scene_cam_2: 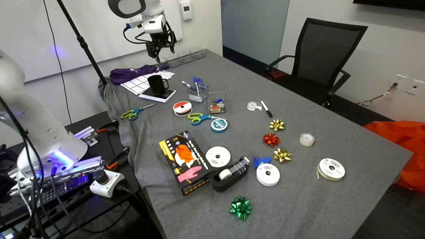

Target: Take the blue pen out of the clear container

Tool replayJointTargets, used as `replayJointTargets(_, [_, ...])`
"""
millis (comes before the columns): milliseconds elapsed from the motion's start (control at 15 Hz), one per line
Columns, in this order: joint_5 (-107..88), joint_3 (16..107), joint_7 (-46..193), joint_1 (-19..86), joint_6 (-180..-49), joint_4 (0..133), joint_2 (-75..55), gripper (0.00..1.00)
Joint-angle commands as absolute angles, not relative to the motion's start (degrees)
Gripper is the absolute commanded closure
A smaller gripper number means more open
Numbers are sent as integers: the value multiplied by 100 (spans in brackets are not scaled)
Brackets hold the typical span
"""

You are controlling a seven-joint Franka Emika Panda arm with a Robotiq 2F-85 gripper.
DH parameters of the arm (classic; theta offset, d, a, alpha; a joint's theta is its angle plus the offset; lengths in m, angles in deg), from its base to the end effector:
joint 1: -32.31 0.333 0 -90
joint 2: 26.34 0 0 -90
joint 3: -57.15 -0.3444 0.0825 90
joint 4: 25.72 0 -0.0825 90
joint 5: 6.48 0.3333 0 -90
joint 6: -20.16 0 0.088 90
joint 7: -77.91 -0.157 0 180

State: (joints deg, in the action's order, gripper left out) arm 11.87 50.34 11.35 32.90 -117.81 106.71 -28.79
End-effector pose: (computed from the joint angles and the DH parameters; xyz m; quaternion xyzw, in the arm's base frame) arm 0.4807 0.0753 0.3878 -0.8021 0.5825 0.0125 0.1311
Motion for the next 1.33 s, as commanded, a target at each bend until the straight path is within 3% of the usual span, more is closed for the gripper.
replayJointTargets(0, [1139,5129,951,3403,-11785,10618,-2817,0])
replayJointTargets(667, [736,5318,-1361,3618,-12394,9369,-1190,0])
replayJointTargets(1267, [1363,5300,-323,3452,-12220,8139,133,0])
